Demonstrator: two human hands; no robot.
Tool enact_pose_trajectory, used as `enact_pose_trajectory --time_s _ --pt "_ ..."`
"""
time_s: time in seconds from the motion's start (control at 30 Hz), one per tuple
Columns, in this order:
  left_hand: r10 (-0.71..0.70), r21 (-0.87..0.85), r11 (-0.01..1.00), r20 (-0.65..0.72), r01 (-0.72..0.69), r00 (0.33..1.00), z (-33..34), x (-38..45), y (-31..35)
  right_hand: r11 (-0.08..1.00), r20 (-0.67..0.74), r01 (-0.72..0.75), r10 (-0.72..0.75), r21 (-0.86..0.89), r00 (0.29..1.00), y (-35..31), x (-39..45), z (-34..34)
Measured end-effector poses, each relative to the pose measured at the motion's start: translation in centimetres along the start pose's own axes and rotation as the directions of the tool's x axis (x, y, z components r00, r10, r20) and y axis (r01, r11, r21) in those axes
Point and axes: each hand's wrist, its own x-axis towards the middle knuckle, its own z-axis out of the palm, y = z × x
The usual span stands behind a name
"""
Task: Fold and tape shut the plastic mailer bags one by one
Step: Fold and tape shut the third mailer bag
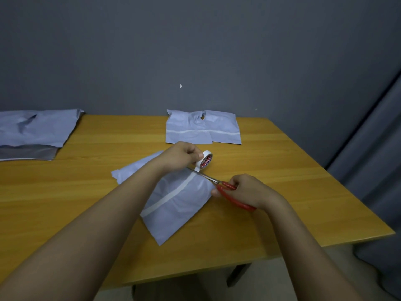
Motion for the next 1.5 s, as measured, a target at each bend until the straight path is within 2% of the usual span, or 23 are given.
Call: enact_pose_trajectory --time_s 0.4,1.07,1.33,1.5 --pt "-0.007 -0.029 1.000 0.011 0.007 1.000 -0.4 -0.3 -0.2 0.996 -0.002 0.036 -0.036 0.085 0.999 -0.3 0.1 0.9" --pt "-0.032 -0.025 0.999 -0.003 0.032 0.999 -0.2 -0.8 0.4 0.993 -0.016 0.085 -0.084 0.081 0.996 0.0 -0.2 1.2" --pt "0.013 -0.077 0.997 -0.073 -0.019 0.997 0.0 -0.9 0.7 0.997 0.059 0.062 -0.065 0.054 0.996 -0.1 -0.8 1.2" --pt "0.034 -0.088 0.995 -0.144 -0.047 0.989 0.3 -0.7 1.0 0.996 0.012 -0.007 0.006 0.083 1.000 0.8 -1.4 0.5"
